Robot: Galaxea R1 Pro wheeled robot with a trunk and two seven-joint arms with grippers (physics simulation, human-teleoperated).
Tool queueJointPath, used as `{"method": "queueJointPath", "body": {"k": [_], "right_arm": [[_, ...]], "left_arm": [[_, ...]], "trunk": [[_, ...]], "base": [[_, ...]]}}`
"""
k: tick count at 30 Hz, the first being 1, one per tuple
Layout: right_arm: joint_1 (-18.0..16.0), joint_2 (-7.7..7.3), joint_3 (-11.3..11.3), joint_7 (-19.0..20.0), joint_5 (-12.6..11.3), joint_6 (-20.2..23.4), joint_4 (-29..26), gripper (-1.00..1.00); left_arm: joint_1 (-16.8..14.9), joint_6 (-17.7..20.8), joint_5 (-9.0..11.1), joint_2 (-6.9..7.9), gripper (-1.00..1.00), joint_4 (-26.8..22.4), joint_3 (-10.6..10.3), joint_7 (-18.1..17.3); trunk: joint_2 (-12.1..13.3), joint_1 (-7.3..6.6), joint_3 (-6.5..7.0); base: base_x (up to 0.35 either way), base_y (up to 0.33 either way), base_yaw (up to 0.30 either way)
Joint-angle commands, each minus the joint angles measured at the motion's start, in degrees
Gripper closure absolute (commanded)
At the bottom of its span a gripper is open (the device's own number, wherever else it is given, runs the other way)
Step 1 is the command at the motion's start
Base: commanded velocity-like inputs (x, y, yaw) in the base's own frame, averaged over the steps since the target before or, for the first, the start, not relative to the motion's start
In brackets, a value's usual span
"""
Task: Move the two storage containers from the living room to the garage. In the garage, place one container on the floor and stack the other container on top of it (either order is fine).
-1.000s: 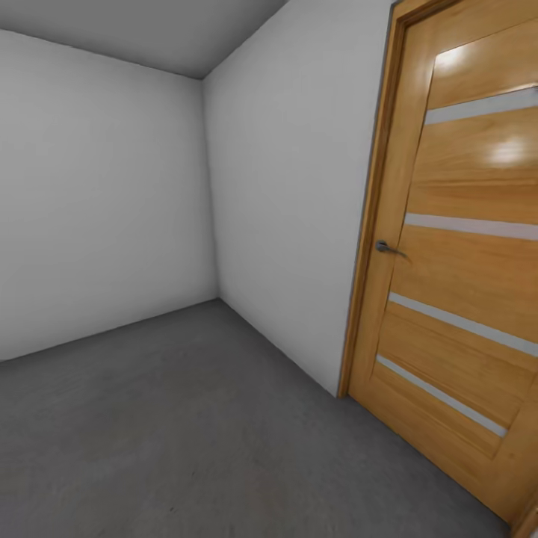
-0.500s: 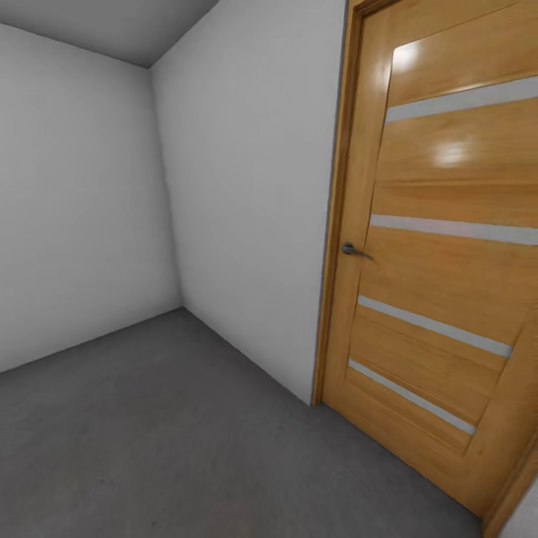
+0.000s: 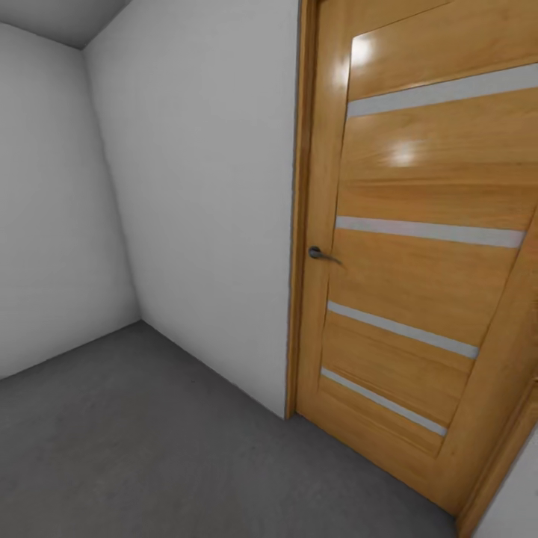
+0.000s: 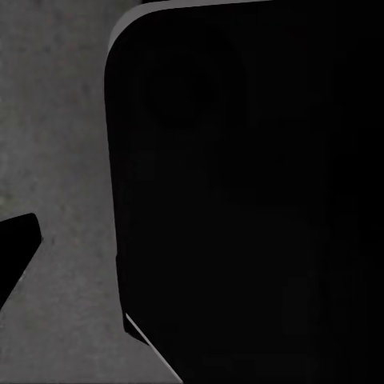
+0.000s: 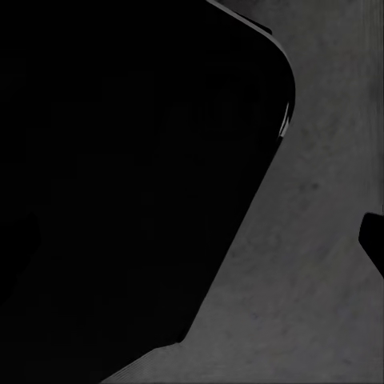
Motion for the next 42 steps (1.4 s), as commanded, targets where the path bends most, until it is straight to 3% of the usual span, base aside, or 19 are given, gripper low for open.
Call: {"method": "queueJointPath", "body": {"k": [1,21,34,42], "right_arm": [[0.0,-0.02,0.2,0.0,0.0,-0.1,0.0,-1.00],[0.0,0.02,0.2,-0.1,0.5,-0.1,0.0,-1.00],[0.0,0.10,0.2,-0.8,2.2,1.1,0.0,-1.00],[0.0,0.14,0.2,-1.0,1.6,1.6,0.1,-1.00]], "left_arm": [[0.0,0.0,0.0,0.00,-1.00,0.0,0.0,0.0],[0.0,0.0,0.0,0.03,-1.00,0.0,0.0,0.0],[0.0,-0.1,0.0,0.03,-1.00,0.0,-0.1,0.0],[0.0,-0.1,0.0,0.03,-1.00,0.0,-0.5,-0.2]], "trunk": [[0.0,0.03,-0.04],[0.0,0.03,-0.04],[0.0,0.03,-0.04],[0.0,0.03,-0.04]], "base": [[0.323,0.000,-0.287],[0.312,0.000,-0.287],[0.028,0.000,-0.164],[0.000,0.000,-0.141]]}}
